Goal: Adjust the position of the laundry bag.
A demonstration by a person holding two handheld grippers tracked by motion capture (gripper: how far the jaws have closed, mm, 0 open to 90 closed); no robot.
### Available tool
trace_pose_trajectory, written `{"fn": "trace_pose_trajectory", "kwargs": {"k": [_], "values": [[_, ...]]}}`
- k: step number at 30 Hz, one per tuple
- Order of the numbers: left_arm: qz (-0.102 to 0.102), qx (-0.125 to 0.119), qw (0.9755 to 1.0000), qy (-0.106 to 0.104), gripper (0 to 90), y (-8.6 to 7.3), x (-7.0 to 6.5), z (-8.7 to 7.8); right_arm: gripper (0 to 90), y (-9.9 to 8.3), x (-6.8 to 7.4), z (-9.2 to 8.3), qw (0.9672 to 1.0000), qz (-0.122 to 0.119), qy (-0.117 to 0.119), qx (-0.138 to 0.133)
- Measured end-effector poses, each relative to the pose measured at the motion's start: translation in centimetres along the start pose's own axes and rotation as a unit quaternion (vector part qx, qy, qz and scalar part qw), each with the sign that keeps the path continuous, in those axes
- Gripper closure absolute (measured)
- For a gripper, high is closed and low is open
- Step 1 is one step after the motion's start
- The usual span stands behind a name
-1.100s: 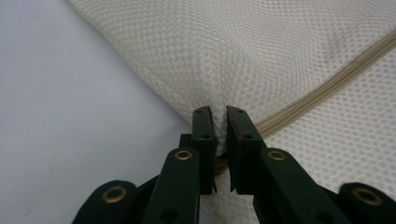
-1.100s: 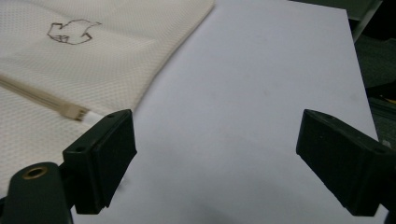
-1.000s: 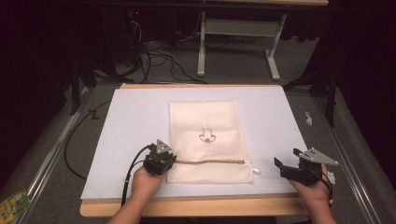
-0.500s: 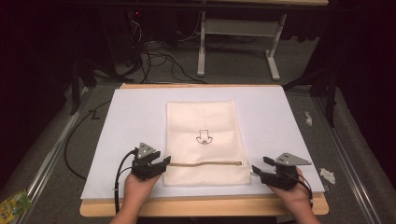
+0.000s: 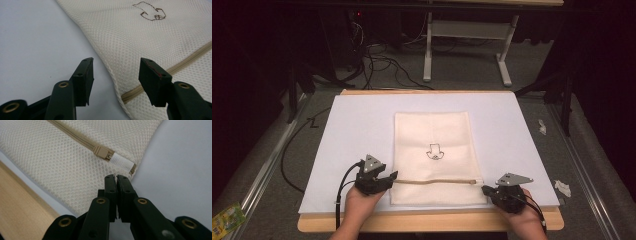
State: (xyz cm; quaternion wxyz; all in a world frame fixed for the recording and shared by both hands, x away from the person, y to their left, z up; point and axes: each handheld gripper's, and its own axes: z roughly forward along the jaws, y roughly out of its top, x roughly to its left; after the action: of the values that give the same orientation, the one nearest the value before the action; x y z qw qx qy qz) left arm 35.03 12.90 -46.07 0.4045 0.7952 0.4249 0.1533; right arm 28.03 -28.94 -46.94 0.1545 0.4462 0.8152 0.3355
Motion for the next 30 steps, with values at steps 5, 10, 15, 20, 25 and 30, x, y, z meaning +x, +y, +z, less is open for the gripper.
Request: {"fn": "trace_pose_trajectory", "kwargs": {"k": [5,10,15,20,25,30], "values": [[-0.003,-0.009,0.9999,0.003,44.4,0.1,0.1,-0.1,72.1,0.5,0.0,-0.8,0.999,0.018,-0.002,-0.041],[0.0,-0.035,0.9994,-0.006,44.4,0.2,0.1,-0.2,65.9,1.0,-0.9,0.6,0.9976,0.052,-0.02,-0.041],[0.013,-0.047,0.9988,-0.009,44.4,0.2,-0.2,-0.3,64.8,1.2,-1.1,1.6,0.9976,0.066,-0.005,-0.021],[0.015,-0.054,0.9982,-0.019,47.7,0.2,-0.3,-0.1,73.7,1.3,-0.7,1.9,0.9989,0.045,-0.011,-0.011],[0.007,-0.062,0.998,-0.012,45.2,0.4,-0.6,0.2,83.8,1.8,-0.5,1.9,0.9995,0.029,-0.007,-0.004],[0.008,-0.064,0.9977,-0.019,44.0,0.2,-1.0,0.4,84.7,2.0,-0.6,1.4,0.9993,0.031,-0.006,-0.021]]}}
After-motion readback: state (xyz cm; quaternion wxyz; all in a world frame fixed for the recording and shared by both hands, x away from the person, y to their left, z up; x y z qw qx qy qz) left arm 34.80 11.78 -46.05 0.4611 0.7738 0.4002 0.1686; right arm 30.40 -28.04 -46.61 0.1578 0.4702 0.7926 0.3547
